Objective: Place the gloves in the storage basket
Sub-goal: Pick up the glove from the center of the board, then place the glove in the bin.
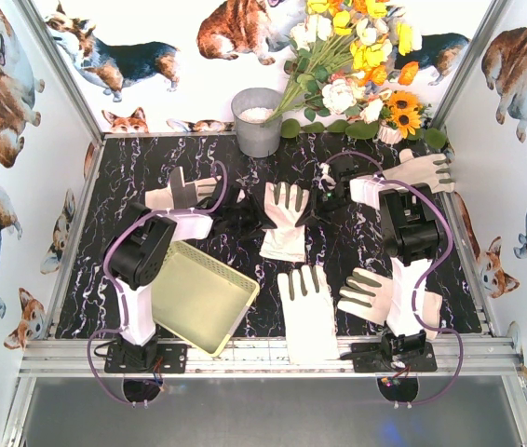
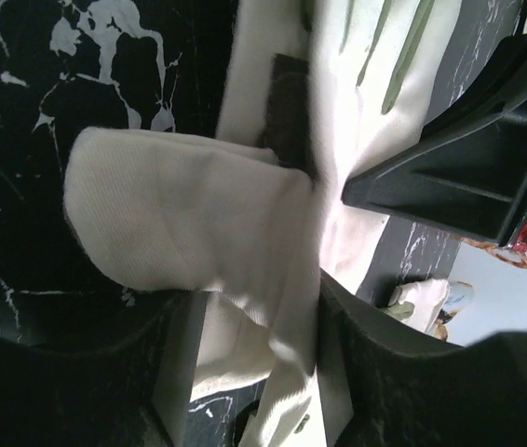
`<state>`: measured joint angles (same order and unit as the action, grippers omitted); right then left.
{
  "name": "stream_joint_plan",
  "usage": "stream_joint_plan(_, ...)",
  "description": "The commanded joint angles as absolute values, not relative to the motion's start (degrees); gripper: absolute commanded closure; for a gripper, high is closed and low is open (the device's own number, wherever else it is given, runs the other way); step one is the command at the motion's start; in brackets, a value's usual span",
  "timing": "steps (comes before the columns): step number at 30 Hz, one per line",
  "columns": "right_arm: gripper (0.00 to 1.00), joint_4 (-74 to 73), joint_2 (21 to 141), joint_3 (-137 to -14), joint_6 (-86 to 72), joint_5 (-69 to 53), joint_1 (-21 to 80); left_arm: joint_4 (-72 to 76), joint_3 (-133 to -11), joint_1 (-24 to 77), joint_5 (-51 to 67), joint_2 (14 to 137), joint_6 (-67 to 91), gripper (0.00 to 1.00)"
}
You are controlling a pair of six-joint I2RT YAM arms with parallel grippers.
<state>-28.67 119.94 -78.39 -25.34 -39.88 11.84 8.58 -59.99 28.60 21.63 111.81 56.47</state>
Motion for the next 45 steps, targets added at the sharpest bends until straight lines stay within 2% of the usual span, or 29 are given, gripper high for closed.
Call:
stream_joint_plan(1,1.0,-26.36,118.42,-77.61,-26.17,-42.28,12.22,6.24,-60.41,29.99,19.07,115.91,53.97,0.6)
stream_joint_plan(5,1.0,-26.24,118.39,-77.61,-26.26,-42.37,12.22,6.3,-60.8,30.28,18.86,116.47,53.81,0.69)
stream_joint_plan(14,1.0,-26.0,118.21,-77.87,-26.46,-42.01,12.22,5.01,-61.76,30.4,18.04,116.02,52.77,1.0)
stream_joint_plan(22,1.0,-27.95,114.12,-79.98,-25.18,-39.39,11.95,1.76,-64.2,31.31,15.42,113.08,52.12,1.0)
stream_joint_plan(37,1.0,-37.13,109.08,-88.4,-21.22,-39.49,12.66,-6.62,-64.13,33.35,7.5,100.36,55.08,1.0)
stream_joint_plan(45,1.0,-42.29,108.18,-94.48,-19.93,-38.51,20.31,-19.06,-61.78,35.07,1.34,89.35,58.72,1.0)
